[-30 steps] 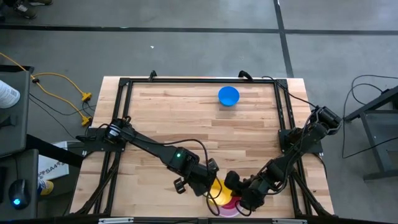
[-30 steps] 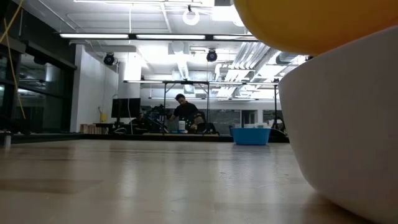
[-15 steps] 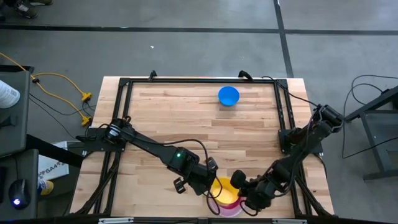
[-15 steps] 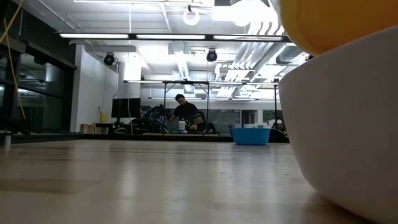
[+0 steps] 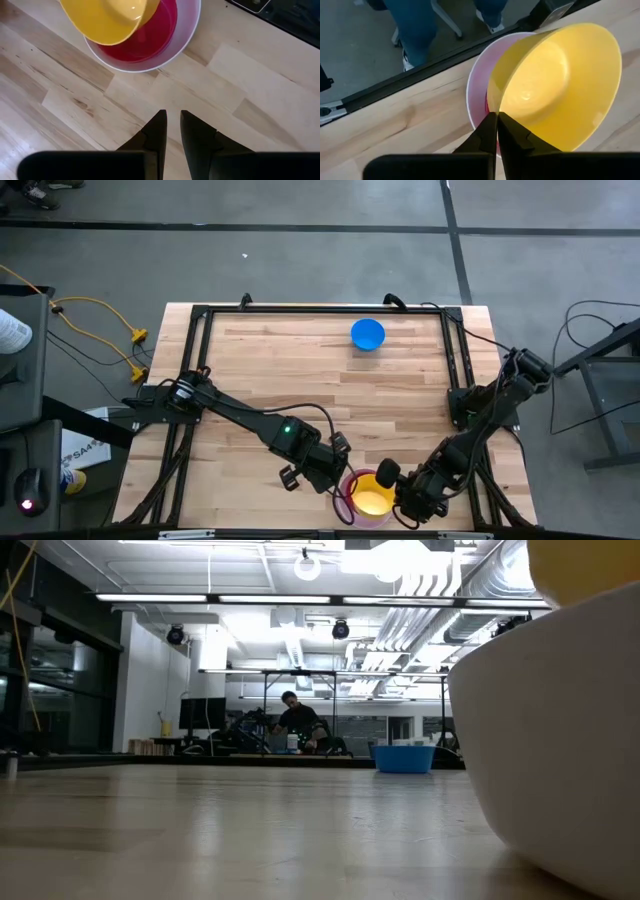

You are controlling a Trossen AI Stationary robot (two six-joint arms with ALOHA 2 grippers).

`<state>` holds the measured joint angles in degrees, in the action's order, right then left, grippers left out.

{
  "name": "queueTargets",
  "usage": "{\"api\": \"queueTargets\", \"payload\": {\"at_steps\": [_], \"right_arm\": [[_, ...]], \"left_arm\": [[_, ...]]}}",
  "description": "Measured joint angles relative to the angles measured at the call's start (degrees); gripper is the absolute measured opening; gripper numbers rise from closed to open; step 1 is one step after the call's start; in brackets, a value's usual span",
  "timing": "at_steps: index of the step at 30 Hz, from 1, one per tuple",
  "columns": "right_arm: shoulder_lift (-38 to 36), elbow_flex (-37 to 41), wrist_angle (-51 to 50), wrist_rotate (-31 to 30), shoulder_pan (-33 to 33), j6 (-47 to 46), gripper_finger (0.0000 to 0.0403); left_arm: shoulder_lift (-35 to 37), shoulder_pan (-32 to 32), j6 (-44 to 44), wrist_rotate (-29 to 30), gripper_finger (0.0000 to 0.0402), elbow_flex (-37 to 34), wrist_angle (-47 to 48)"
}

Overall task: Nest bowls inside each other
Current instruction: Stack the yellow bowl on the red bowl

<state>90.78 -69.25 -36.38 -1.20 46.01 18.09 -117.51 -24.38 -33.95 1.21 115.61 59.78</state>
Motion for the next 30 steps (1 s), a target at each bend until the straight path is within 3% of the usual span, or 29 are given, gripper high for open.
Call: {"api": "queueTargets", "payload": {"at_steps": [16,30], "right_arm": [[5.33,0.00,-1.52,2.73,-4.72,1.59,0.0002],[5.33,0.00,-1.31,4.02,-6.83,-6.18,0.0002]], "left_arm": [[0.00,0.00,2.78,-0.17,0.0052,-0.02,0.01],[0.00,0.00,2.79,-0.15,0.0052,-0.02,0.10]]}}
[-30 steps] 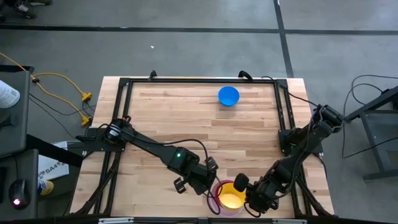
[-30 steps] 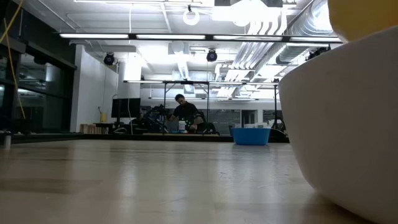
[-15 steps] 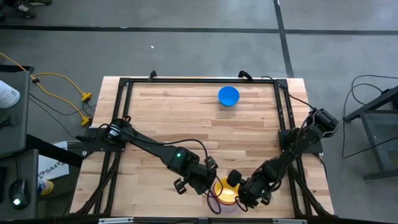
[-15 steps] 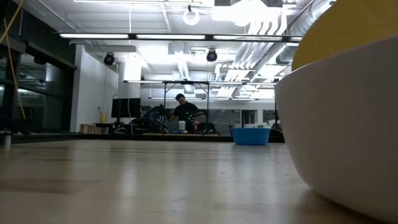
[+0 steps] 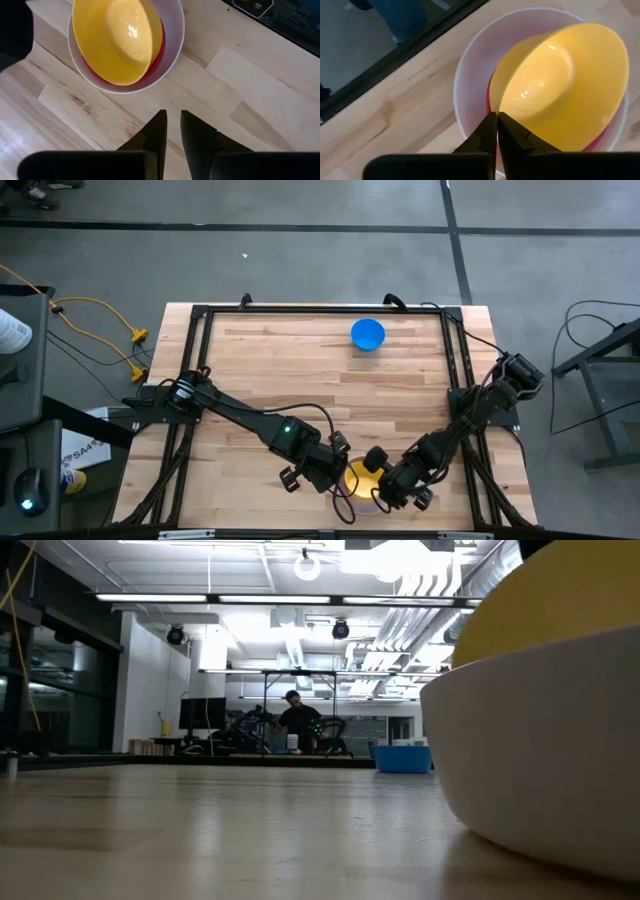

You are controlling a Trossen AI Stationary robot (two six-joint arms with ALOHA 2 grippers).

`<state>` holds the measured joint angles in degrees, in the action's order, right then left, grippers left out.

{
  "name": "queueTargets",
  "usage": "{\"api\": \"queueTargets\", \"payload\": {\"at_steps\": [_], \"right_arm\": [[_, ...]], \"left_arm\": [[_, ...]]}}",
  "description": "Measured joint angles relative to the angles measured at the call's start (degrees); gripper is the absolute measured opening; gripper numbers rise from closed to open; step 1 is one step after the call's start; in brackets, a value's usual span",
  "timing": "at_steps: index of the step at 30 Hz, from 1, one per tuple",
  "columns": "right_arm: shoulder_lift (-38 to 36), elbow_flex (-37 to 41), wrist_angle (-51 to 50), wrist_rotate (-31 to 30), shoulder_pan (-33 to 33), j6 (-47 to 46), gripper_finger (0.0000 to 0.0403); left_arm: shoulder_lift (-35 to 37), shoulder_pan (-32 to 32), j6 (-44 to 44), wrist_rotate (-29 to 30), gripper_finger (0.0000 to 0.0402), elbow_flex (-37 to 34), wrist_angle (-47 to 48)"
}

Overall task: Nest bowls inside each other
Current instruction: Stack the yellow bowl on the red bowl

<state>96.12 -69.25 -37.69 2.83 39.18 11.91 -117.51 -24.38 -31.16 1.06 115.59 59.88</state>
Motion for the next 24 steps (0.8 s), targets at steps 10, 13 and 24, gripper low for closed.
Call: {"api": "queueTargets", "payload": {"at_steps": [10,13,24], "right_arm": [[0.00,0.00,0.61,0.50,0.22,-0.12,0.0002],[0.00,0.00,0.68,0.20,0.19,-0.12,0.0002],[-0.02,0.00,0.66,-4.96,1.29,1.42,0.0002]], "left_arm": [[0.00,0.00,0.02,0.02,0.0052,0.00,0.12],[0.00,0.00,0.05,0.02,0.0052,0.00,0.11],[0.00,0.00,3.20,0.11,0.0052,0.00,0.35]]}}
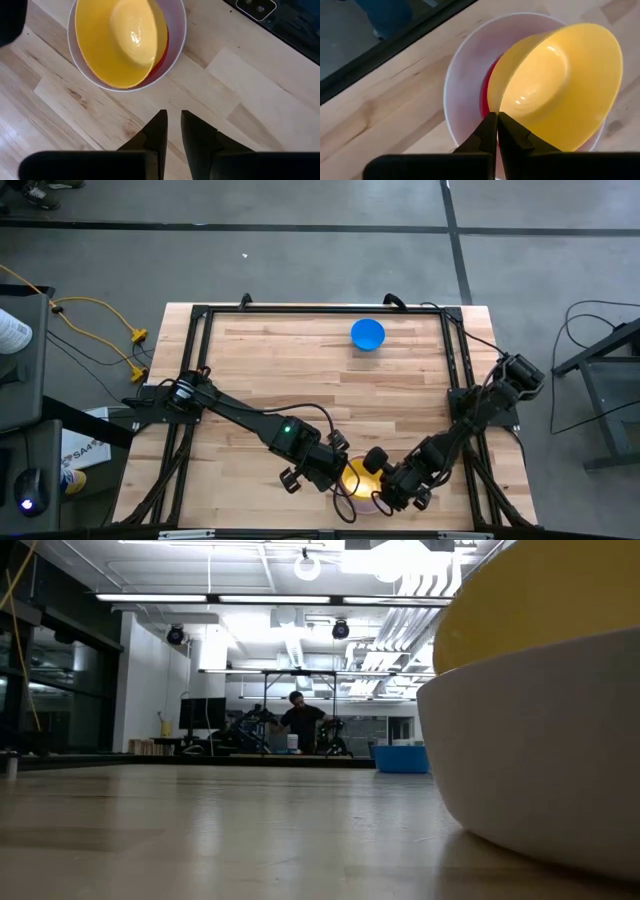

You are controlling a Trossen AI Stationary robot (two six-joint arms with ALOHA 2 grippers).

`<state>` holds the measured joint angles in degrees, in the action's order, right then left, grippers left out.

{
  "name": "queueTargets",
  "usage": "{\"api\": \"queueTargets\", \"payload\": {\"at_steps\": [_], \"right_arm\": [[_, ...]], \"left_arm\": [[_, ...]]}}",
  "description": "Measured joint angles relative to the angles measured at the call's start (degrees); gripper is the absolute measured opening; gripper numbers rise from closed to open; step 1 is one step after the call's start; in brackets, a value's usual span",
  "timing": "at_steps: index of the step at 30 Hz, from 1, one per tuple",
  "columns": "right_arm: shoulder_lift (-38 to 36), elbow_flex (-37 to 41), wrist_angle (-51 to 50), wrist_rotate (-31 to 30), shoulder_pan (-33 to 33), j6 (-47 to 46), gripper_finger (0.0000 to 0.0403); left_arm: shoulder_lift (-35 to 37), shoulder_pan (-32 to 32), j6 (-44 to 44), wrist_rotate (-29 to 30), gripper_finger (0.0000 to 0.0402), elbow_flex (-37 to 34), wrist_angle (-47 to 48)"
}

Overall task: Nest bowls inside each other
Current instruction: Stack the yellow bowl on the red bowl

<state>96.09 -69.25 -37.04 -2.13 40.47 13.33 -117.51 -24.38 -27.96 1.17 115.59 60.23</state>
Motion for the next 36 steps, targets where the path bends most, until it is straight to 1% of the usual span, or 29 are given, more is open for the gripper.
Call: {"api": "queueTargets", "payload": {"at_steps": [7,14,19,30,36], "right_arm": [[0.00,0.00,-0.03,-3.62,2.34,0.41,0.0002],[-0.04,0.00,-0.93,-4.01,2.80,0.45,0.0002],[-0.04,0.00,-2.82,-6.83,3.08,3.21,0.0002],[-0.03,0.00,-3.08,-6.55,3.04,3.43,0.0002],[2.90,-0.03,-2.87,-5.07,3.04,2.99,0.0002]], "left_arm": [[0.00,0.00,0.02,0.04,0.0052,0.00,0.42],[0.00,0.00,0.02,0.02,0.0052,0.00,0.41],[0.00,0.00,0.02,0.00,0.0052,0.00,0.41],[0.00,0.00,0.02,-0.15,0.0052,0.00,0.39],[0.00,0.00,0.26,-0.14,0.0052,0.00,0.37]]}}
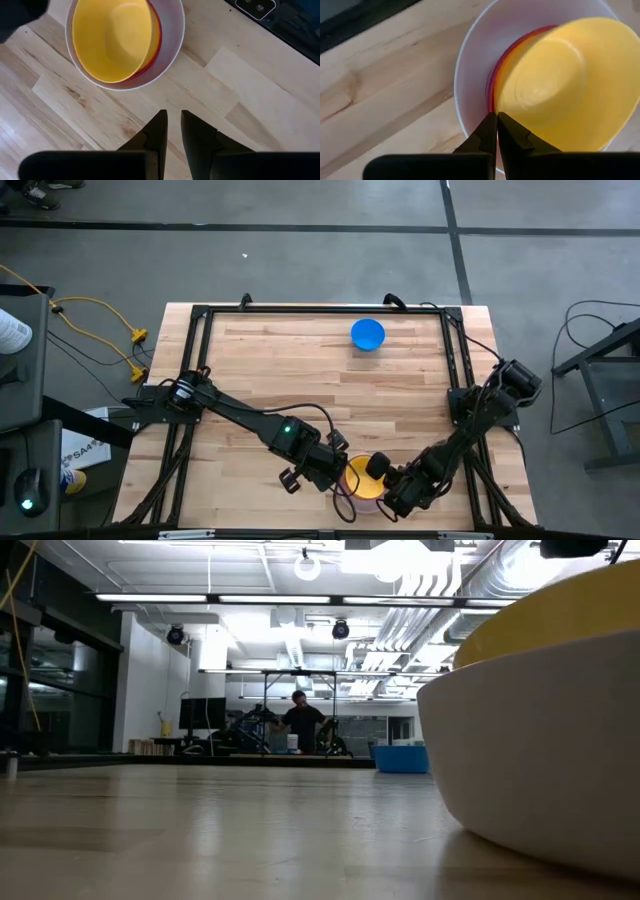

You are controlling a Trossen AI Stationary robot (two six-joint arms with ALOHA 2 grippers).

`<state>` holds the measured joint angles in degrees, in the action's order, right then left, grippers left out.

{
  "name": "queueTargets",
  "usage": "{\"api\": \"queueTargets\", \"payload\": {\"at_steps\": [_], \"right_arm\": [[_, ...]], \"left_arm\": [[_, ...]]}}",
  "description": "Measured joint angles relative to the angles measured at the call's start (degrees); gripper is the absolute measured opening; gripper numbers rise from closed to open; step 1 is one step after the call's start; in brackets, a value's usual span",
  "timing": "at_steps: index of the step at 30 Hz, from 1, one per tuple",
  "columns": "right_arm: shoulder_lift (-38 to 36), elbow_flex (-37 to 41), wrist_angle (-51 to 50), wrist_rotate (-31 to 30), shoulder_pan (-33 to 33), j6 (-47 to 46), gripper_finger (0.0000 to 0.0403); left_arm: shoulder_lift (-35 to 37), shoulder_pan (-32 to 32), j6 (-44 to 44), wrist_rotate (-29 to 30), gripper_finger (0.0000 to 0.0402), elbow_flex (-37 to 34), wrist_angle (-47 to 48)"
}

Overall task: Nest bowls inside each other
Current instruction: Stack the yellow bowl on the red bowl

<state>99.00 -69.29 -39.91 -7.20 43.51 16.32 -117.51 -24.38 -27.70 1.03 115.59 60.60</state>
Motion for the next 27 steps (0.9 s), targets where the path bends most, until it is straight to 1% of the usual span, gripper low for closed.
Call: {"api": "queueTargets", "payload": {"at_steps": [7,18,21,25,27], "right_arm": [[0.65,0.01,0.68,-0.37,0.00,-0.16,0.0002],[0.44,0.01,1.21,-0.35,0.00,-0.22,0.0003],[0.44,0.01,1.16,-0.36,0.04,-0.22,0.0015],[0.44,0.01,1.14,-0.51,0.11,-0.68,0.0043],[0.44,0.01,1.16,-1.64,0.11,-1.58,0.0058]], "left_arm": [[0.00,0.00,2.48,0.02,0.0052,0.00,-0.01],[0.00,-0.01,2.53,0.03,0.0052,0.00,0.00],[0.00,0.00,2.53,0.05,0.0052,0.00,0.00],[0.00,0.00,2.53,0.05,0.0052,-0.02,0.00],[0.00,0.00,2.54,0.07,0.0052,0.00,0.00]]}}
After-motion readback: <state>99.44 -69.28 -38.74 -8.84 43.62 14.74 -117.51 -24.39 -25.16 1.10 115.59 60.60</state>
